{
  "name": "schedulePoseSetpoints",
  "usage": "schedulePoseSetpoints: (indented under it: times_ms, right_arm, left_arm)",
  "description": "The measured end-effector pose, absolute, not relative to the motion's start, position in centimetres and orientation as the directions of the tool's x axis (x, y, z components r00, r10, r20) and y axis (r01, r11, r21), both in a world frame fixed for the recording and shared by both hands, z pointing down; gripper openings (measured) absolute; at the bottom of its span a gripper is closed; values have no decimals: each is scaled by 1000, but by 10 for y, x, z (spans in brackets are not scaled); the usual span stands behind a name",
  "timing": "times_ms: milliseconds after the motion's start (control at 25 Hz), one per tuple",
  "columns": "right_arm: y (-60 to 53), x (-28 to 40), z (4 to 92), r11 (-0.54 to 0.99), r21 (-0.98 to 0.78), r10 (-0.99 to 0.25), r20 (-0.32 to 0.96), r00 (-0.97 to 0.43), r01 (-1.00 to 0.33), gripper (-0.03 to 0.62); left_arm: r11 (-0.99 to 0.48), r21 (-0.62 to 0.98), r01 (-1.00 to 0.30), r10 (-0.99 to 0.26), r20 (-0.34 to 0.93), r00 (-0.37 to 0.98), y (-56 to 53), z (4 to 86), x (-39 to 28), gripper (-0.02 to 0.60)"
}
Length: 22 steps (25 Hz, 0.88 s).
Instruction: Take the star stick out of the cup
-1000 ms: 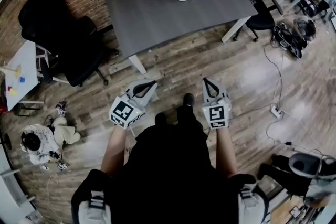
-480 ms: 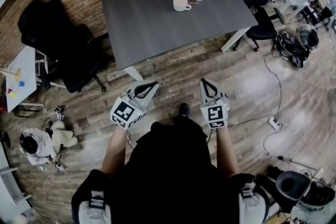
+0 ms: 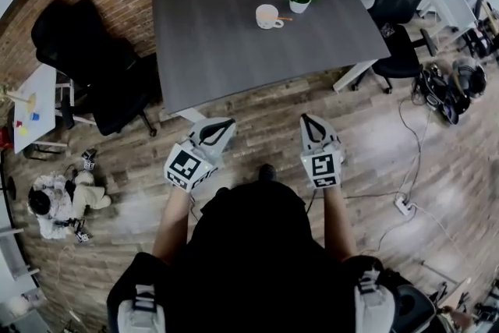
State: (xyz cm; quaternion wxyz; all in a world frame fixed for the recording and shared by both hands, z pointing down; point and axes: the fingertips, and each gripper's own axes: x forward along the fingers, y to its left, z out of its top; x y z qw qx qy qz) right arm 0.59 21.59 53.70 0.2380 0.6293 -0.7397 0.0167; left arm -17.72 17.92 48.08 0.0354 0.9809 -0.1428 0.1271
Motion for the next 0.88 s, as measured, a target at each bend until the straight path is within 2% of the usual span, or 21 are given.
schedulePoseSetpoints:
  times_ms: [400, 560, 880]
  right_arm:
    - [181, 39, 548, 289, 249, -907, 381, -181, -924, 0]
    - [174, 45, 547, 294, 256, -917, 348, -196, -921, 0]
    - [162, 56, 554, 260, 247, -914, 374, -156, -933, 0]
  left_arm:
    - [-925, 31, -378, -354, 288, 890, 164, 485, -150, 2]
    - [-926, 35, -376, -350, 297, 888, 162, 488, -143, 2]
    - [-942, 29, -333, -312, 284, 907, 136, 487, -127, 2]
